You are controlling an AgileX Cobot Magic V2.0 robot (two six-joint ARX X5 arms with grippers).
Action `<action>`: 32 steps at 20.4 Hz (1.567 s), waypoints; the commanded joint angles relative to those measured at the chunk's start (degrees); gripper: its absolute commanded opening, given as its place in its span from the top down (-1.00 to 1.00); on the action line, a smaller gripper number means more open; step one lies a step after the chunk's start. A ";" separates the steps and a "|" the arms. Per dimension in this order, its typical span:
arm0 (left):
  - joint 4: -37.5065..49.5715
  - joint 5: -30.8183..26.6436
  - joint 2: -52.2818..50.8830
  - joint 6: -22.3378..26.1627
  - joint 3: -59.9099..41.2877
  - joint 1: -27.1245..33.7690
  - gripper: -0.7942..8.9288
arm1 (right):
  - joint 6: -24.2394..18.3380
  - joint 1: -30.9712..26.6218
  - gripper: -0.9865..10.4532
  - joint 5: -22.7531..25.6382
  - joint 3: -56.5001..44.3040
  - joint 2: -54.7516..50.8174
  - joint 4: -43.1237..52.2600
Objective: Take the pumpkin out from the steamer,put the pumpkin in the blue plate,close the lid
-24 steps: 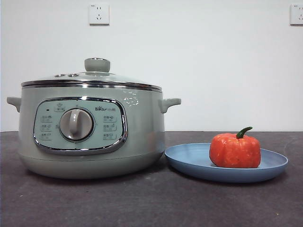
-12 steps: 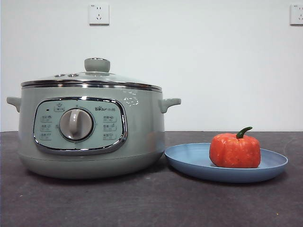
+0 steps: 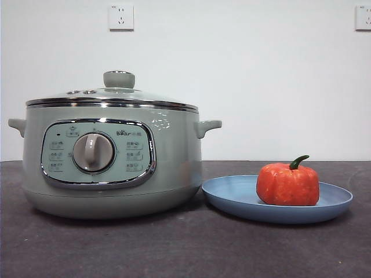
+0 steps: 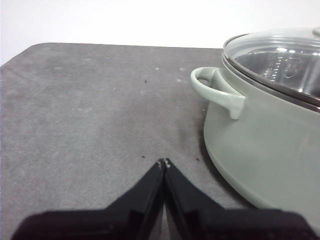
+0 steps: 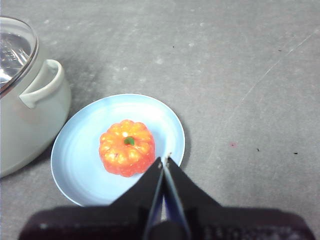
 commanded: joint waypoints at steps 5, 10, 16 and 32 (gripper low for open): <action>0.11 0.22 -0.17 -0.44 -0.94 0.17 0.84 | 0.37 0.02 0.86 0.15 -0.28 -0.04 0.28; 0.11 0.24 -0.17 -0.44 -0.94 0.17 0.84 | 0.37 0.02 0.86 0.17 -0.28 -0.04 0.28; 0.11 0.24 -0.17 -0.44 -0.94 0.17 0.84 | -1.86 -1.31 0.86 2.05 -0.44 -2.91 -1.64; 0.11 0.24 -0.17 -0.44 -0.94 0.17 0.84 | -9.05 -25.57 0.86 -16.55 -31.04 -25.40 23.37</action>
